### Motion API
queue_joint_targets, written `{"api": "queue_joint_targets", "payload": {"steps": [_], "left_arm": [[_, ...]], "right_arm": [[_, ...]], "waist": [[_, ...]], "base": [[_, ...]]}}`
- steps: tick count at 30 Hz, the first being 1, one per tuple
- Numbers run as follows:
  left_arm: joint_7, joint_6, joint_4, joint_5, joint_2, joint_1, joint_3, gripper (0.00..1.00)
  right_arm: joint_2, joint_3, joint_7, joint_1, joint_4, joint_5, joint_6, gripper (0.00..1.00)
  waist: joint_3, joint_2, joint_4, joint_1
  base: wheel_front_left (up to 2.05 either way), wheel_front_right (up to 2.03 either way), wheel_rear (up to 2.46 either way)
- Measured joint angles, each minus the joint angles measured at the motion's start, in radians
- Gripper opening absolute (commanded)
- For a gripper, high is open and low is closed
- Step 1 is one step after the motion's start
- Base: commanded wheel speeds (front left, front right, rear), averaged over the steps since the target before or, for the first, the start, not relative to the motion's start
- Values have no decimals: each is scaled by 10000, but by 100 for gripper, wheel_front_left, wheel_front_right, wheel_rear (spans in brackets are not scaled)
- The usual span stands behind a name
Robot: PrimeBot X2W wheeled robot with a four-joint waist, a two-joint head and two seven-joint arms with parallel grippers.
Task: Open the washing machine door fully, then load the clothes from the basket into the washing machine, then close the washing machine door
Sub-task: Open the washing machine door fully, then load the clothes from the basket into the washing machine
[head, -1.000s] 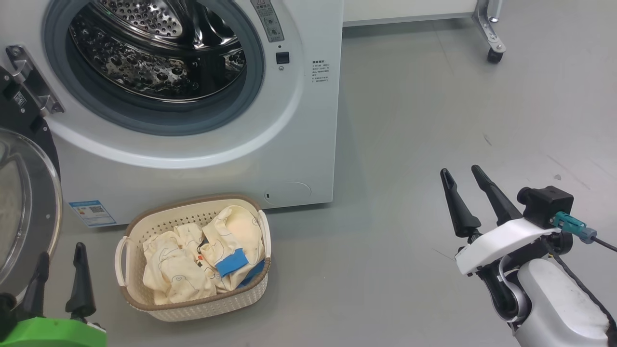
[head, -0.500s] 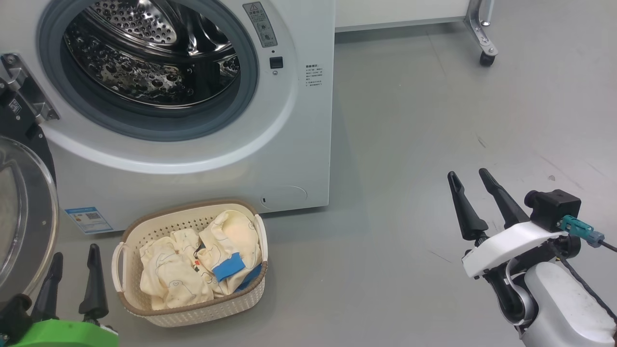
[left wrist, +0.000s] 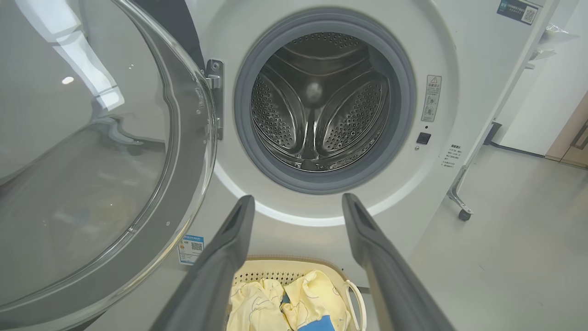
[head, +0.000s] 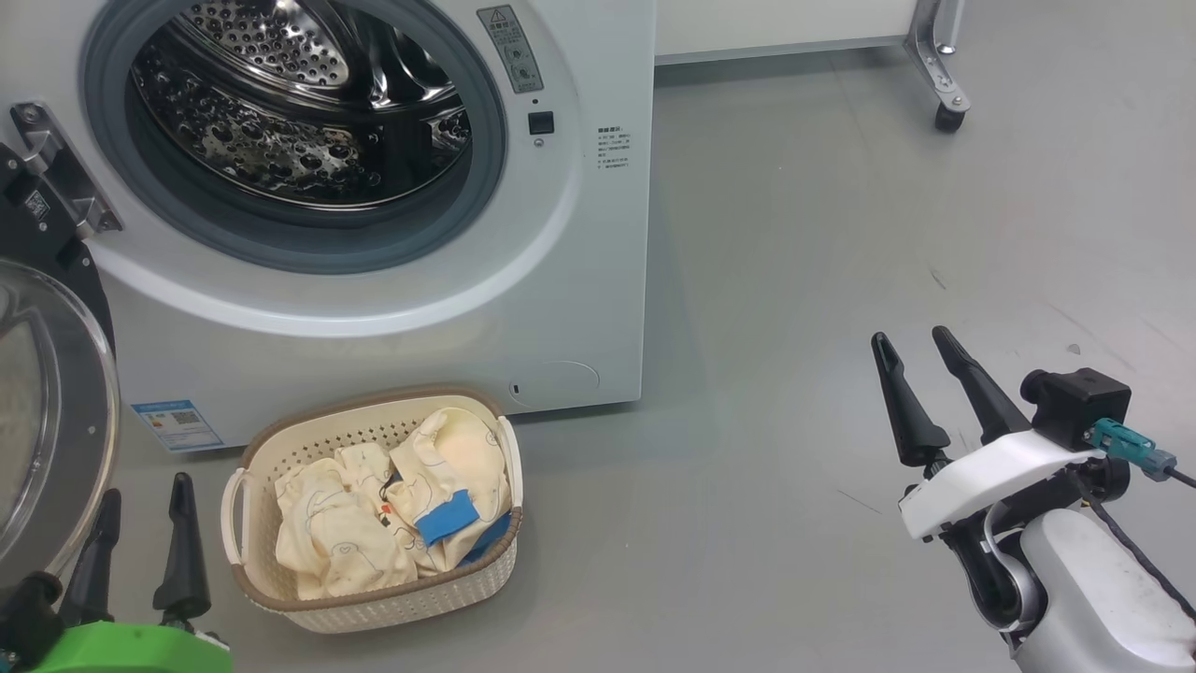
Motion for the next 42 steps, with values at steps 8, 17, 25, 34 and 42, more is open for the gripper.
{"api": "queue_joint_targets", "payload": {"steps": [8,17,25,34,42], "left_arm": [[0,2,-79,0,-12,2,44,100],[-2,61,-144,0,-12,3,119,100],[-2,86,-176,0,-12,3,150,100],[-4,90,-194,0,-10,3,199,100],[-4,105,-198,2,-10,3,217,100]], "right_arm": [[-17,-15,0,114,-50,0,0,100],[-27,-40,0,138,-92,0,0,100],[-27,-58,0,138,-107,0,0,100],[-23,-61,0,138,-151,0,0,100],[-21,-63,0,138,-155,0,0,100]], "waist": [[24,0,58,0],[72,0,98,0],[94,0,112,0],[158,0,138,0],[213,0,187,0]], "base": [[0,0,0],[1,-1,0],[25,-25,0],[60,-60,0],[96,-96,0]]}}
